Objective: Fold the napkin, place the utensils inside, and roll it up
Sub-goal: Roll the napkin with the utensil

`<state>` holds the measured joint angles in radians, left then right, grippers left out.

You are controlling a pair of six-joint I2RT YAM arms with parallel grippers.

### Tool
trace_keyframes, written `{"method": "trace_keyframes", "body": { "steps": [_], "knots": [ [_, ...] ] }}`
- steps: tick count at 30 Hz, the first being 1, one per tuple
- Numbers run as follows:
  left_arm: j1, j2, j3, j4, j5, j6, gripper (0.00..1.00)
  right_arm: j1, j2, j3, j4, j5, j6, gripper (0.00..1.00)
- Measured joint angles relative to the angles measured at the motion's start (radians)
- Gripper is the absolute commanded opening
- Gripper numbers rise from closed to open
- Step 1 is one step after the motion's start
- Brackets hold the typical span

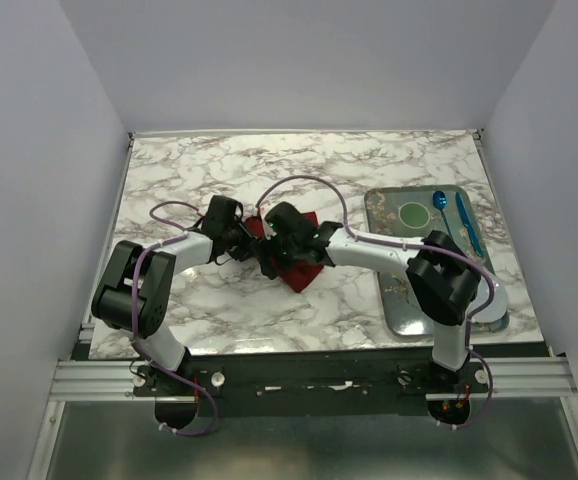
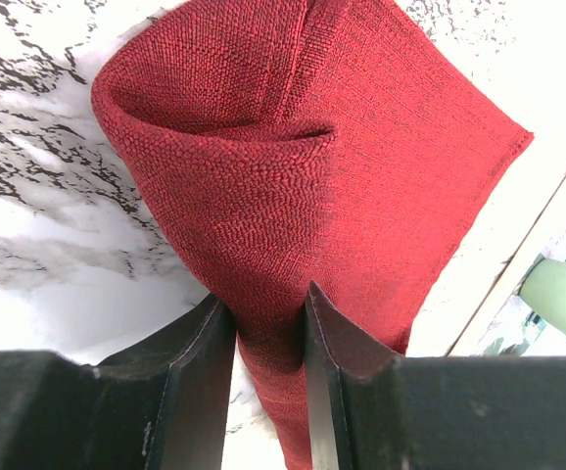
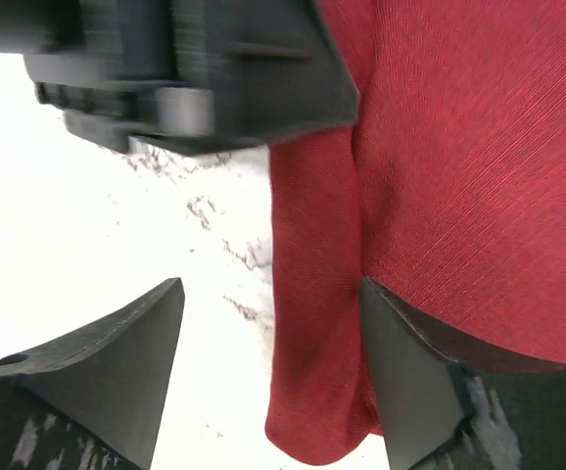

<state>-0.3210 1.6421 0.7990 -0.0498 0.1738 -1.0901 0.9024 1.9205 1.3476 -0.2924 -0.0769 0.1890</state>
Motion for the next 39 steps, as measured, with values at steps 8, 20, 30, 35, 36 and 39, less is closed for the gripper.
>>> {"method": "trace_keyframes", "body": {
  "steps": [8, 20, 30, 35, 36, 39],
  "knots": [
    [0.0, 0.0, 0.0, -0.001, 0.008, -0.004, 0.39, 0.159, 0.034, 0.058, -0.02, 0.367, -0.083, 0.8],
    [0.0, 0.0, 0.0, -0.006, 0.015, -0.01, 0.4, 0.167, 0.149, 0.09, -0.019, 0.507, -0.111, 0.42],
    [0.0, -0.024, 0.001, -0.031, 0.019, 0.001, 0.77, 0.103, 0.124, 0.041, 0.044, 0.401, -0.076, 0.11],
    [0.008, -0.045, 0.012, -0.061, 0.002, 0.014, 0.99, 0.011, 0.095, -0.003, 0.095, 0.197, -0.044, 0.08],
    [0.012, -0.052, 0.014, -0.066, -0.001, 0.016, 0.99, -0.006, 0.095, -0.008, 0.103, 0.144, -0.033, 0.08],
    [0.013, -0.095, 0.015, -0.109, -0.019, 0.046, 0.99, -0.051, 0.095, -0.018, 0.128, 0.016, -0.005, 0.08]
  ]
}}
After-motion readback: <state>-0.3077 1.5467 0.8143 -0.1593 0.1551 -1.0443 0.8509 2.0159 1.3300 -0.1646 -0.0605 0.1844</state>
